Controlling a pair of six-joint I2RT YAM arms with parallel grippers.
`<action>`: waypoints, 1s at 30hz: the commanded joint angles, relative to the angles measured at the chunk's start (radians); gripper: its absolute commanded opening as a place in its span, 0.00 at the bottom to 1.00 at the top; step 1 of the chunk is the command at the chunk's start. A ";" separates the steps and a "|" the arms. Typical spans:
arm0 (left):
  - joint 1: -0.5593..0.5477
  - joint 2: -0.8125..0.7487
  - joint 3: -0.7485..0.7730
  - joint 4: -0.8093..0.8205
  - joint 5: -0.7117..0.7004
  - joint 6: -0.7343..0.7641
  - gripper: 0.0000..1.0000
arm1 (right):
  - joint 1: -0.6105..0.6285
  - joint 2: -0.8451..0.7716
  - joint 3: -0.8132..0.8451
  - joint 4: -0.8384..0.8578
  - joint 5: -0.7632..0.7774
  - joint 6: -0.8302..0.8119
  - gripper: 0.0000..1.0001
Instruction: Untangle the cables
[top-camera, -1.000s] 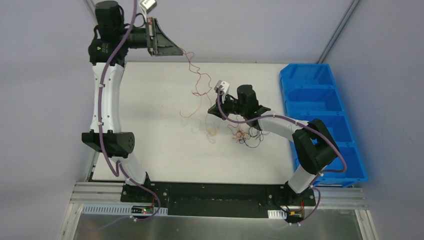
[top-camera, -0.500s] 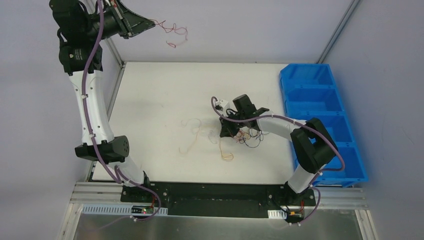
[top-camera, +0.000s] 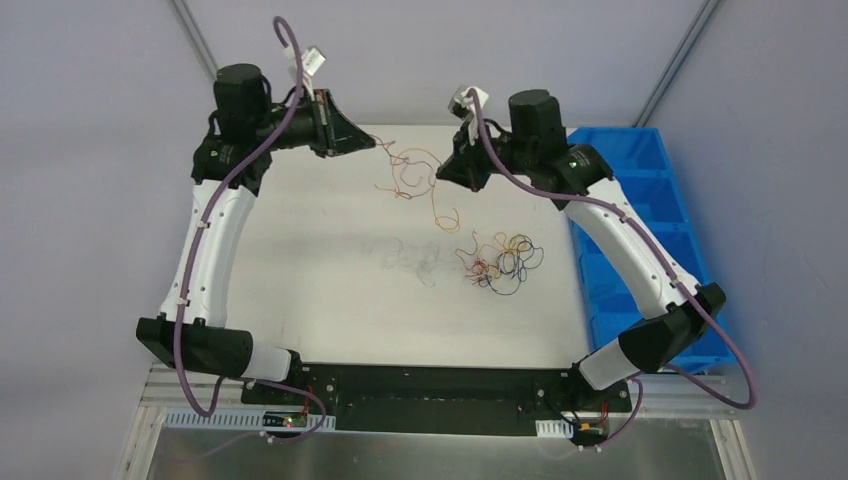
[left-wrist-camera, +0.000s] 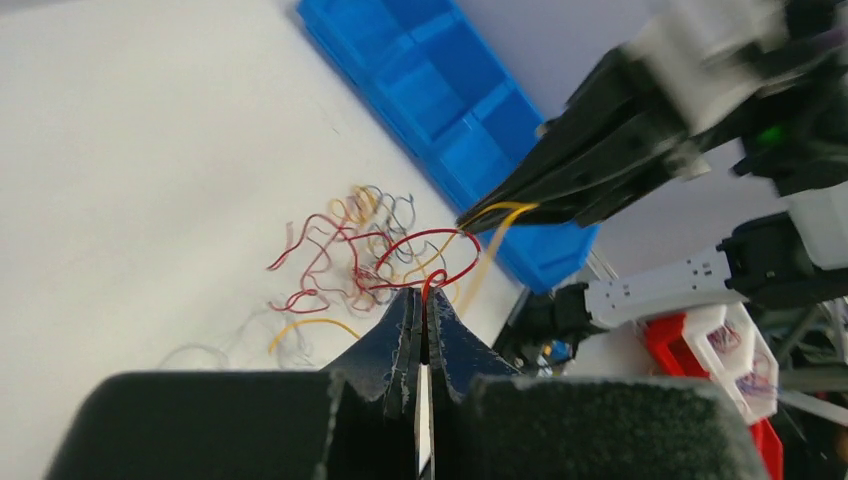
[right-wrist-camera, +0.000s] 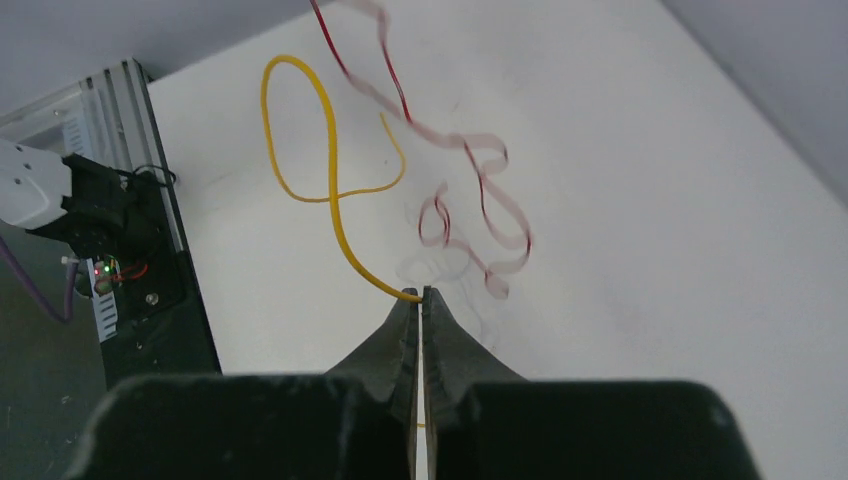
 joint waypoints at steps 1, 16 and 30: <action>-0.112 -0.011 -0.058 0.028 0.056 0.031 0.00 | 0.039 -0.022 0.161 -0.099 -0.010 -0.015 0.00; -0.155 0.022 -0.034 -0.008 -0.156 0.073 0.00 | 0.033 -0.109 -0.113 -0.324 -0.010 -0.015 0.00; -0.235 0.011 -0.120 0.101 0.048 -0.056 0.00 | -0.077 0.158 0.158 -0.560 -0.187 0.207 0.99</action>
